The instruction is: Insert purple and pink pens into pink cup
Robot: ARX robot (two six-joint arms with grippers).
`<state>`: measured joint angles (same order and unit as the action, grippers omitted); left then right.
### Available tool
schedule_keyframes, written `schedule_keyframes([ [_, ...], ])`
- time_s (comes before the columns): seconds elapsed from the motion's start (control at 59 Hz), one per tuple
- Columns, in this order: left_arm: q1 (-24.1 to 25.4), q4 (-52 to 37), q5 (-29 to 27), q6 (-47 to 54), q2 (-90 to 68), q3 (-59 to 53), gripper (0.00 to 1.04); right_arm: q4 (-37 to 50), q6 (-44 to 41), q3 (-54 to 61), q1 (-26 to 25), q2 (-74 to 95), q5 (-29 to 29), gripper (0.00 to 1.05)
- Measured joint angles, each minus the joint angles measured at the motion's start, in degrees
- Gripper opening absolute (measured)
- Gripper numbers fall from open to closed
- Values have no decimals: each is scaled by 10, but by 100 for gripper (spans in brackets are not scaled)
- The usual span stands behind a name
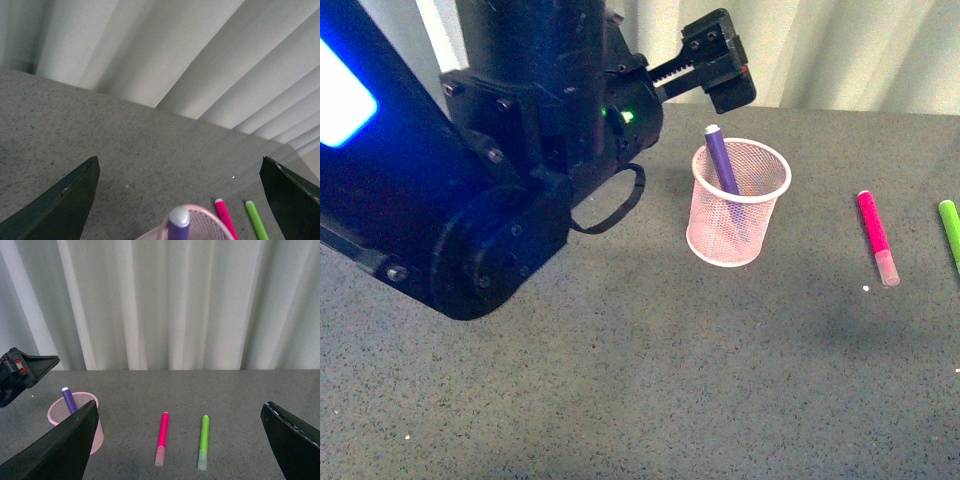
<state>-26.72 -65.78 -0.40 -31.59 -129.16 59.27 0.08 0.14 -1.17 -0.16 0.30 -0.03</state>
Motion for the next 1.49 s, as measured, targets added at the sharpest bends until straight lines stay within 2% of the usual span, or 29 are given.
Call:
schedule_keyframes([
  [0.254,87,181,110,94,148,-72,98,0,0,0,0,0,0,98],
  [0.339,121,213,158,129,213,-111,98,0,0,0,0,0,0,98],
  [0.526,198,259,241,190,337,-187,98,0,0,0,0,0,0,98],
  [0.865,363,292,339,230,479,-289,98,0,0,0,0,0,0,98],
  [1.068,379,288,371,240,514,-329,98,0,0,0,0,0,0,98],
  [1.374,376,280,374,252,514,-346,98,0,0,0,0,0,0,98],
  [1.408,369,258,341,262,506,-352,95,0,0,0,0,0,0,98],
  [1.425,362,209,283,270,503,-367,92,0,0,0,0,0,0,98],
  [1.476,349,113,181,286,491,-403,82,0,0,0,0,0,0,98],
  [1.492,347,96,165,287,490,-411,81,0,0,0,0,0,0,98],
])
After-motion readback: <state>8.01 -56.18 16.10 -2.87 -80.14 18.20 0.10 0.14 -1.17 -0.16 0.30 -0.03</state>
